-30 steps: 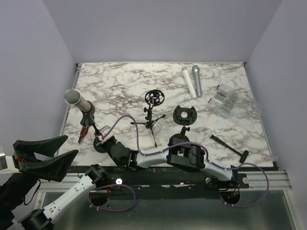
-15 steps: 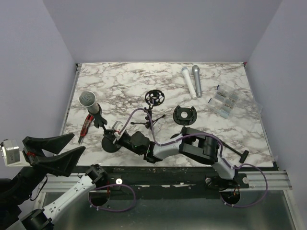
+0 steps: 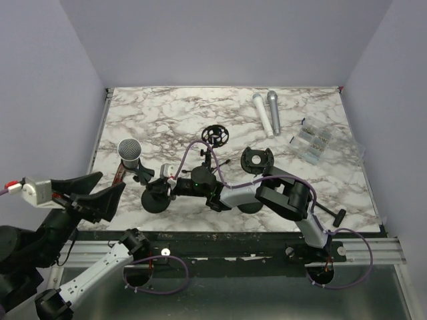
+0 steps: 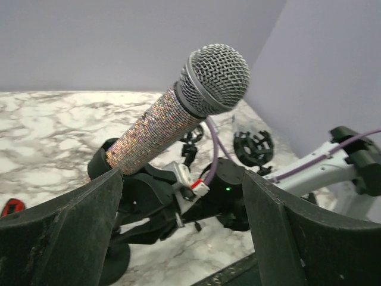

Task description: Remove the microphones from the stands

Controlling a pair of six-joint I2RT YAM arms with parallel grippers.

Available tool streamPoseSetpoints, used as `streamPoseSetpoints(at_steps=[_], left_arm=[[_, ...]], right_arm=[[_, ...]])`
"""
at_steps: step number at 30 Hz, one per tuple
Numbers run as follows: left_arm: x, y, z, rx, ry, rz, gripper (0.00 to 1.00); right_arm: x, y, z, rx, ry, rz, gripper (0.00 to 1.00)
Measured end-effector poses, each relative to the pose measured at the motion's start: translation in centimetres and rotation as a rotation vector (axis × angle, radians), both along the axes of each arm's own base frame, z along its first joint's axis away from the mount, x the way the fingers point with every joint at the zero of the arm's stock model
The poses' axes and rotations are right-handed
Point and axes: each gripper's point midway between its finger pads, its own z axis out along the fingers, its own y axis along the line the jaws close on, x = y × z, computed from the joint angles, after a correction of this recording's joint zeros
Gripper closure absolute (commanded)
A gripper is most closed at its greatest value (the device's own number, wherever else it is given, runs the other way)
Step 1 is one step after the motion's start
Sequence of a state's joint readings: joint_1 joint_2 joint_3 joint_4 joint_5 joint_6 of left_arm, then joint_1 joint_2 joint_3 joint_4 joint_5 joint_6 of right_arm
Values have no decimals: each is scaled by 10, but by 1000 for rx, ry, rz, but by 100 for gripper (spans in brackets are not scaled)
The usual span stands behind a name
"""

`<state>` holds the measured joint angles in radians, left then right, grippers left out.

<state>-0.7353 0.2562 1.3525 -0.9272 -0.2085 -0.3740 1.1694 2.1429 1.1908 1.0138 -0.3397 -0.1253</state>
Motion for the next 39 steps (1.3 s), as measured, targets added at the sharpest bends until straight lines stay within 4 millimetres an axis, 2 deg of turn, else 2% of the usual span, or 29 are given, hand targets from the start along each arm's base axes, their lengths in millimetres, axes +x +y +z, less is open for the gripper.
streamPoseSetpoints(at_steps=[2,4,7,11,16,20,23,29,33,39], left_arm=[[14,0,-6,55,20,47,8],[29,-4,-12,124,43,87,3],[53,-10,-25,244,84,140,1],[72,-17,-39,361,112,173,2],[85,-12,-47,421,106,232,6],[90,-3,-44,410,97,296,5],[92,1,-41,406,91,328,4],[100,-3,-37,436,58,334,4],[111,-7,-39,472,48,360,7],[127,-10,-47,520,47,400,14]], right_arm=[[-1,0,0,-4,-3,15,61],[-1,1,0,-9,1,20,47],[-2,-2,-15,-65,31,22,33],[-1,-7,-31,-115,63,0,22],[4,-13,-38,-143,94,-49,16],[7,-21,-30,-150,124,-99,14],[7,-25,-16,-137,152,-133,12],[-1,-29,11,-143,269,-201,6],[-3,-35,27,-149,363,-250,2],[-9,-51,70,-95,430,-304,1]])
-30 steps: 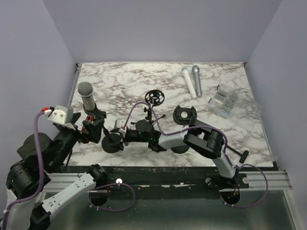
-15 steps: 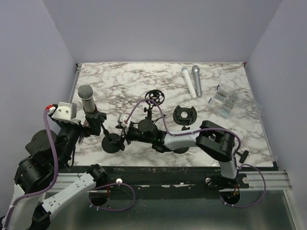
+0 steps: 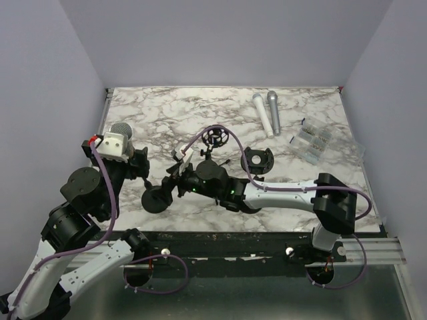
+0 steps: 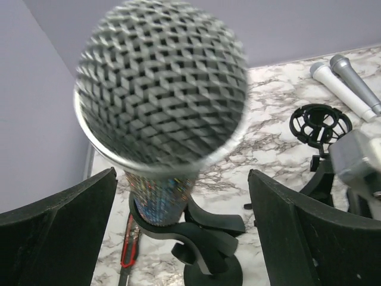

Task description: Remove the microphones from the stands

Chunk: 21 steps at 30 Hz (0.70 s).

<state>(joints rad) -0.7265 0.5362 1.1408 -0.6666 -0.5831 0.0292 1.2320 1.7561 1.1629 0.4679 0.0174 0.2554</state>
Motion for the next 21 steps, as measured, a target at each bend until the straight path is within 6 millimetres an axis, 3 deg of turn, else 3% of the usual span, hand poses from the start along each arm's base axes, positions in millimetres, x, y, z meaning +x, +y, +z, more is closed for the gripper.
streamPoseSetpoints(at_steps=[4,9,15,21], left_arm=[[5,0,0,16,-19,13,23],[11,1,5,30,-64,34,35],[15,1,2,43,-84,44,40],[18,2,2,43,-104,55,50]], right_arm=[[-9,-5,24,34,0,-31,1],[-19,-7,28,36,20,-85,1],[-17,-9,39,71,13,-141,0],[-19,-7,70,195,-76,-185,0]])
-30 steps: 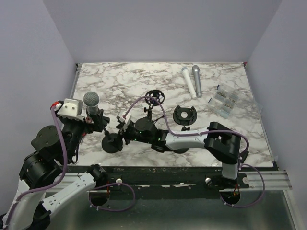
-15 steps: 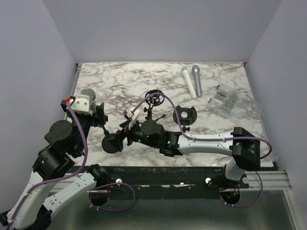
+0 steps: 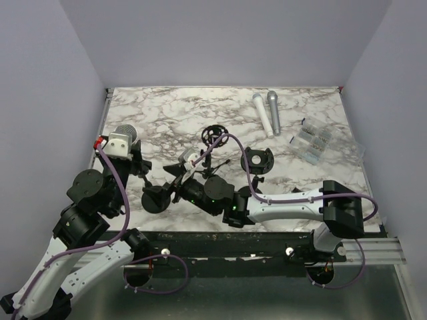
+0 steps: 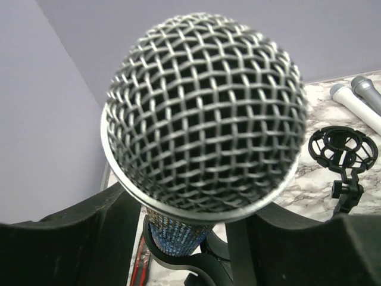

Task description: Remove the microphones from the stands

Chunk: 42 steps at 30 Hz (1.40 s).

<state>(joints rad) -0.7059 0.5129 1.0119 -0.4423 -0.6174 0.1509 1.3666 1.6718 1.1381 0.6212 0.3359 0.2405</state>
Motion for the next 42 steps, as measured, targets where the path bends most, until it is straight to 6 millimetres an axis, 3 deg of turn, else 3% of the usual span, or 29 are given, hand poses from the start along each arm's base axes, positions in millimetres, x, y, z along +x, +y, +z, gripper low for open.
streamPoseSetpoints(at_steps=[4,10,11,14,18,28,36,42], left_arm=[[1,0,-1,-1,-6,1,58],[2,1,-1,19,-12,7,69],[2,1,-1,20,-13,8,67],[2,1,-1,22,-14,8,42],[3,1,0,14,-23,11,37],[13,2,-3,28,-22,45,72],[14,3,-3,21,-39,46,81],[12,5,-2,13,-51,43,89]], right_arm=[[-2,6,15,86,-79,0,0],[7,22,6,91,-143,-37,0],[9,23,3,86,-149,-43,0],[12,23,2,85,-167,-60,0],[13,22,8,96,-187,-70,0],[16,23,10,92,-217,-83,0],[21,27,10,107,-262,-116,4],[22,38,0,109,-285,-119,12]])
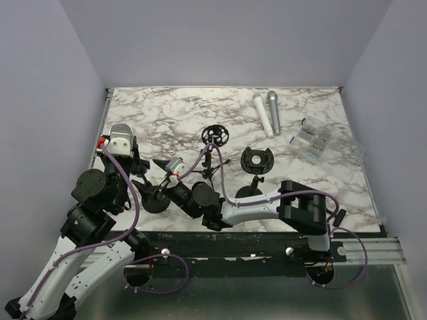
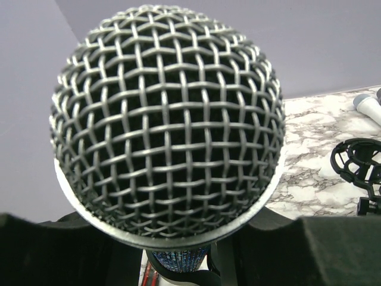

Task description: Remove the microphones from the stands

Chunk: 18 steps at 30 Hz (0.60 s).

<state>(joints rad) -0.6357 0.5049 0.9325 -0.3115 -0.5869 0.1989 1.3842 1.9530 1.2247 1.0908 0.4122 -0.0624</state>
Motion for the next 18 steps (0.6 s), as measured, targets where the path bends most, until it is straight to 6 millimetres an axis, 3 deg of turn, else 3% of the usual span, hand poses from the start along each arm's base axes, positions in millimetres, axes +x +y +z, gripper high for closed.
streamPoseSetpoints(at_steps=[7,11,15,18], left_arm=[[-2,1,0,-4,-6,-3,90],[-3,1,0,-7,-10,-4,90],[-2,1,0,-9,-13,-6,91],[-2,1,0,-8,-14,-9,92]], right_arm=[[1,4,6,44,-14,-23,20],[3,5,12,66,-20,-39,31],[5,8,16,73,-31,-45,50],[4,10,15,63,-45,-50,70]])
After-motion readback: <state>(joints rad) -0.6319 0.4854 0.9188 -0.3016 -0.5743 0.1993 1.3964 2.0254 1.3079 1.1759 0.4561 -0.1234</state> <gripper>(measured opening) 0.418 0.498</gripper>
